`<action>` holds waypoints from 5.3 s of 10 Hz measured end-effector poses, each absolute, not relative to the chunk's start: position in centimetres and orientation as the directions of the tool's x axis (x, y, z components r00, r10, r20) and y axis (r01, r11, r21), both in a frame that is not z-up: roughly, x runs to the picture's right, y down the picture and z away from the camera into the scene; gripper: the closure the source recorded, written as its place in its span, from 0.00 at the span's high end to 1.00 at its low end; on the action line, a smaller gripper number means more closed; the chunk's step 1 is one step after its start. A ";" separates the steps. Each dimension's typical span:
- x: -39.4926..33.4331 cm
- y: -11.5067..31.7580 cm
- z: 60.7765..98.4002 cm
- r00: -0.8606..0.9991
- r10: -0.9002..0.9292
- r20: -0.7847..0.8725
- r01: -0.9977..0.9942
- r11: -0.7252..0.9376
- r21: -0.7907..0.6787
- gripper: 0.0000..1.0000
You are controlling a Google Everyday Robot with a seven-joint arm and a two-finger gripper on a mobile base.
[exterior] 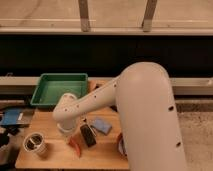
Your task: Place pepper in tray
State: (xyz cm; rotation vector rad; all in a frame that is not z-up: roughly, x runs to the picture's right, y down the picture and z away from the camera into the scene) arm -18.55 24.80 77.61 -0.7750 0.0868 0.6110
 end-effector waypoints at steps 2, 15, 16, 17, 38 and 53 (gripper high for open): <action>-17.7 21.9 74.8 0.817 0.518 -0.252 -0.553 0.580 -0.598 0.00; -12.7 2.2 72.0 0.668 0.743 0.043 -0.640 0.603 -0.475 0.00; -12.8 0.1 72.0 0.654 0.752 0.078 -0.641 0.606 -0.471 0.00; -13.2 -1.3 71.8 0.642 0.758 0.113 -0.639 0.611 -0.468 0.00; -21.6 -8.1 87.4 0.714 0.697 0.061 -0.559 0.621 -0.550 0.01; -22.8 -8.0 89.1 0.721 0.685 0.106 -0.506 0.624 -0.595 0.02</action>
